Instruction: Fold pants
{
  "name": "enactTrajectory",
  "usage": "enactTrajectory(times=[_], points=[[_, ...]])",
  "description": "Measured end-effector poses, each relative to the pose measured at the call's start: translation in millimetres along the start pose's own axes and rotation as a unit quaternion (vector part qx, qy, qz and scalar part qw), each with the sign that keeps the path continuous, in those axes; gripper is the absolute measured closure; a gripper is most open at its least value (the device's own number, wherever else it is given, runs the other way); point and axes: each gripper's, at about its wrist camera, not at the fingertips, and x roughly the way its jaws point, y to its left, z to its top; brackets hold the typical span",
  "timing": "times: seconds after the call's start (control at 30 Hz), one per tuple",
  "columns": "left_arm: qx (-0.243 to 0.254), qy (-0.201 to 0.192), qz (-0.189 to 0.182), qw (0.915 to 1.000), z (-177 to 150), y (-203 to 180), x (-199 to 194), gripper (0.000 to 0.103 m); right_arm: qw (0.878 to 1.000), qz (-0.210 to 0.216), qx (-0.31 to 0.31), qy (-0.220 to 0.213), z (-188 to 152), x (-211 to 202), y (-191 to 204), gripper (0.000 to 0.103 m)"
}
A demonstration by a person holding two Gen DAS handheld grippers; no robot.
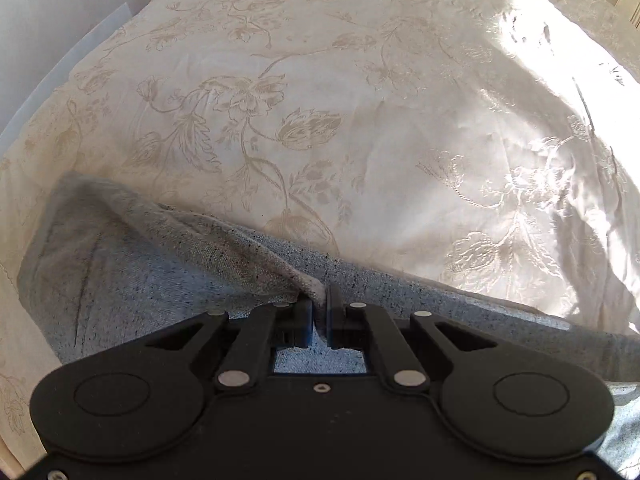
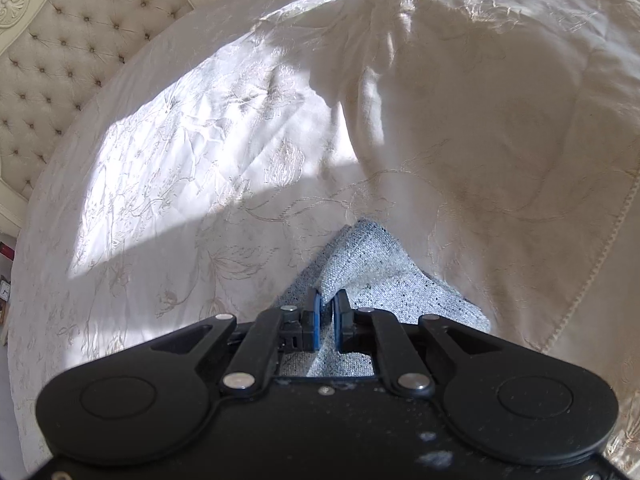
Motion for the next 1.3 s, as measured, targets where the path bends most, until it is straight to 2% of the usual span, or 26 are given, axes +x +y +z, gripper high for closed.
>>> enactTrajectory(times=[0.13,0.43,0.53,0.6,0.7,0.83,0.93,1.0,1.07,1.13,1.2,1.27,1.3], points=[[-0.022,0.017,0.003,0.9996,3.3,1.3,19.6,0.095,1.000,-0.010,-0.008,0.013,4.2,24.7,6.7,0.095],[-0.104,0.031,0.010,0.9941,5.2,11.6,49.3,0.093,0.999,-0.024,-0.021,0.029,4.3,59.1,20.4,0.095],[-0.118,0.023,0.016,0.9926,4.6,12.7,52.4,0.093,0.998,-0.018,-0.038,0.048,4.7,71.2,20.6,0.088],[-0.114,0.015,0.023,0.9931,4.3,10.5,50.9,0.093,0.998,-0.003,-0.047,0.048,9.1,66.3,17.2,0.086],[-0.111,0.005,0.039,0.9930,2.8,7.8,49.1,0.092,0.998,0.030,-0.042,0.019,19.1,39.1,2.5,0.078],[-0.145,-0.006,0.058,0.9877,3.7,10.8,48.6,0.092,0.999,0.024,-0.040,0.003,27.4,6.9,-26.8,0.074],[-0.129,0.007,0.073,0.9890,5.4,3.2,57.8,0.091,0.999,0.012,-0.039,0.013,25.7,-5.0,-53.4,0.074],[-0.104,0.015,0.082,0.9911,11.1,-3.5,62.2,0.086,0.999,-0.003,-0.043,0.018,19.6,-10.2,-65.3,0.074],[-0.085,0.008,0.083,0.9929,18.1,-7.8,58.2,0.082,0.999,-0.003,-0.044,0.023,13.3,-14.8,-76.3,0.074],[-0.088,0.009,0.084,0.9926,26.8,-8.8,54.1,0.081,0.999,-0.002,-0.040,0.024,5.7,-16.9,-82.8,0.074],[-0.097,0.031,0.087,0.9910,35.8,-11.1,56.6,0.081,0.998,-0.001,-0.050,0.022,-0.3,-20.2,-84.9,0.074],[-0.076,0.051,0.101,0.9906,47.4,-20.3,59.9,0.081,0.998,0.000,-0.054,0.023,-4.3,-21.3,-87.0,0.074],[-0.075,0.078,0.092,0.9900,53.7,-20.1,65.7,0.082,0.998,0.007,-0.054,0.027,-6.4,-22.9,-89.1,0.074]])
